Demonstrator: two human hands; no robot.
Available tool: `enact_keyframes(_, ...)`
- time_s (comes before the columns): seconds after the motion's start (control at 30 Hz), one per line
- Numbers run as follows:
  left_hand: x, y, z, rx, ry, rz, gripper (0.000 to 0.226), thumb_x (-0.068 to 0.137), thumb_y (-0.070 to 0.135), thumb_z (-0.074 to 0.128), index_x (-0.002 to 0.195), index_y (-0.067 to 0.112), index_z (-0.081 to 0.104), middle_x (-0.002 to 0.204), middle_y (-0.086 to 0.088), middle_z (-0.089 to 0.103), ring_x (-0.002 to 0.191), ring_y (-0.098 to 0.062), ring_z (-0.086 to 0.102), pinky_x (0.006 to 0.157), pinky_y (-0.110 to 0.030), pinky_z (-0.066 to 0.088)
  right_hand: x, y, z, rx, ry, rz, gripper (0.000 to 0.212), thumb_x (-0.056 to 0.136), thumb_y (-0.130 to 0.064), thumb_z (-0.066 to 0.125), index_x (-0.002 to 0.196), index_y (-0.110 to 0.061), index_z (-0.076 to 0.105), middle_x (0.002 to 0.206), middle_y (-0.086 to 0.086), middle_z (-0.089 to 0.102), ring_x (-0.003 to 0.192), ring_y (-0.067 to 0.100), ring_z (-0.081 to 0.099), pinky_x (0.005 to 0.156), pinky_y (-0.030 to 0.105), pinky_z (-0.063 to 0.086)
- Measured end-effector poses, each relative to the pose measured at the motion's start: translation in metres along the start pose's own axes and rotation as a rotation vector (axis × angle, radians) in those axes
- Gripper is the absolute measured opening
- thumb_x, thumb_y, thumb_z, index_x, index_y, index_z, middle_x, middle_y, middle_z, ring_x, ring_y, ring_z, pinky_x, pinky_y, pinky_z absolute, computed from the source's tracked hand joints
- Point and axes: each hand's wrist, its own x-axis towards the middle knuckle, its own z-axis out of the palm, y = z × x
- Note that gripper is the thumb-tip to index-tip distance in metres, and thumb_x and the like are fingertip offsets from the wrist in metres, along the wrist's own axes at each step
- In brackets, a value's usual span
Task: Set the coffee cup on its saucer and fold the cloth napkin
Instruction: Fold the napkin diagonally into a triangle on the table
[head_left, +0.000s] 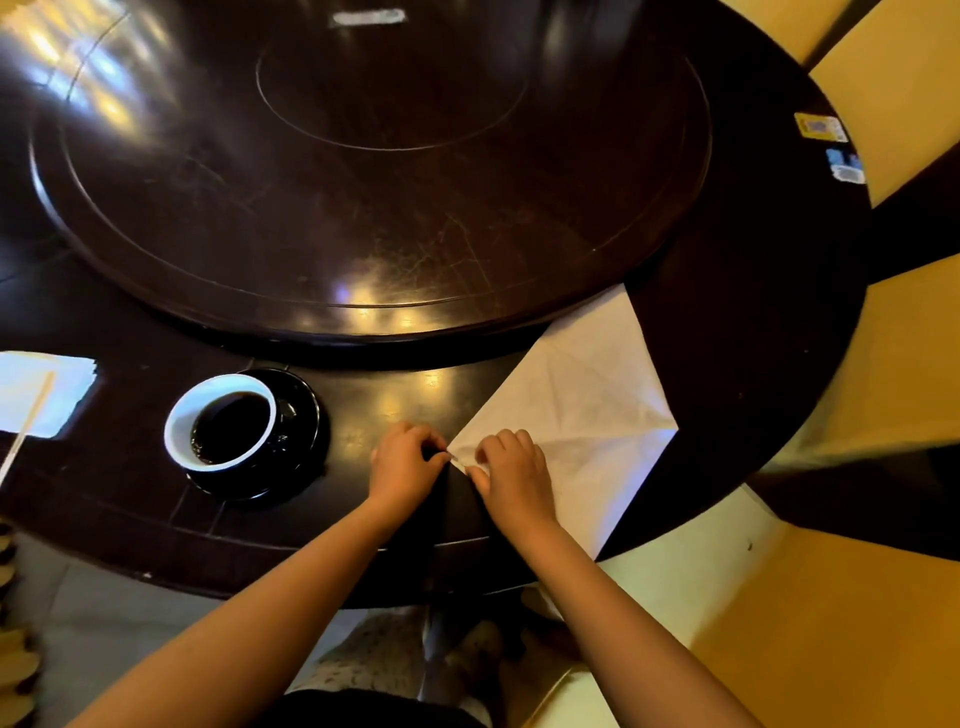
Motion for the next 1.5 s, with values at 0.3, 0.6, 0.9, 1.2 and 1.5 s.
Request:
enact_keyframes(0.3,0.000,-0.001,0.001,-0.033,0.003,-0.016,0.008,0.080,0.025,0.068,0.088,0.022,0.065,0.094,0.006,0.050,0.097,-0.016,0.050,0.095,-0.039,0.039,0.001,-0.008,-0.001,-0.290,0.024,-0.106,0.022,0.061,-0.019,0.080,0.063,-0.014,0.059,0.061,0.003,0.059,0.059,0.021,0.054,0.049,0.028,0.042)
enact_keyframes(0.6,0.000,-0.003,0.000,-0.052,0.006,0.012,0.007,0.080,0.023,0.068,0.086,0.022,0.064,0.093,0.007,0.049,0.091,-0.013,0.048,0.093,-0.040,0.042,-0.004,-0.005,0.004,-0.246,0.075,-0.156,0.022,0.062,-0.010,0.077,0.062,-0.014,0.056,0.060,0.004,0.056,0.058,0.021,0.052,0.049,0.029,0.042)
enact_keyframes(0.9,0.002,-0.005,0.000,-0.060,-0.008,0.025,0.005,0.081,0.020,0.066,0.086,0.020,0.064,0.092,0.006,0.051,0.092,-0.014,0.049,0.094,-0.043,0.042,-0.008,-0.008,0.009,-0.225,0.081,-0.144,0.022,0.061,-0.014,0.077,0.061,-0.015,0.055,0.059,0.002,0.056,0.057,0.020,0.052,0.049,0.029,0.043)
enact_keyframes(1.2,-0.025,0.024,0.023,0.105,0.031,0.571,0.043,0.088,0.018,0.037,0.127,0.010,0.052,0.130,-0.013,0.056,0.123,-0.027,0.049,0.108,-0.042,0.031,-0.023,0.038,-0.006,0.156,0.202,0.131,0.041,0.092,-0.022,0.032,0.116,-0.002,0.059,0.120,0.017,0.062,0.112,0.033,0.057,0.094,0.046,0.049)
enact_keyframes(1.5,-0.022,0.009,0.064,0.607,-0.033,0.548,0.058,0.097,0.044,0.009,0.143,0.013,0.027,0.151,-0.007,0.023,0.140,-0.025,0.018,0.112,-0.040,0.004,-0.035,0.077,0.006,-0.224,-0.069,0.159,0.065,0.094,-0.050,0.000,0.147,-0.014,0.011,0.155,0.005,0.011,0.143,0.022,0.009,0.113,0.036,0.001)
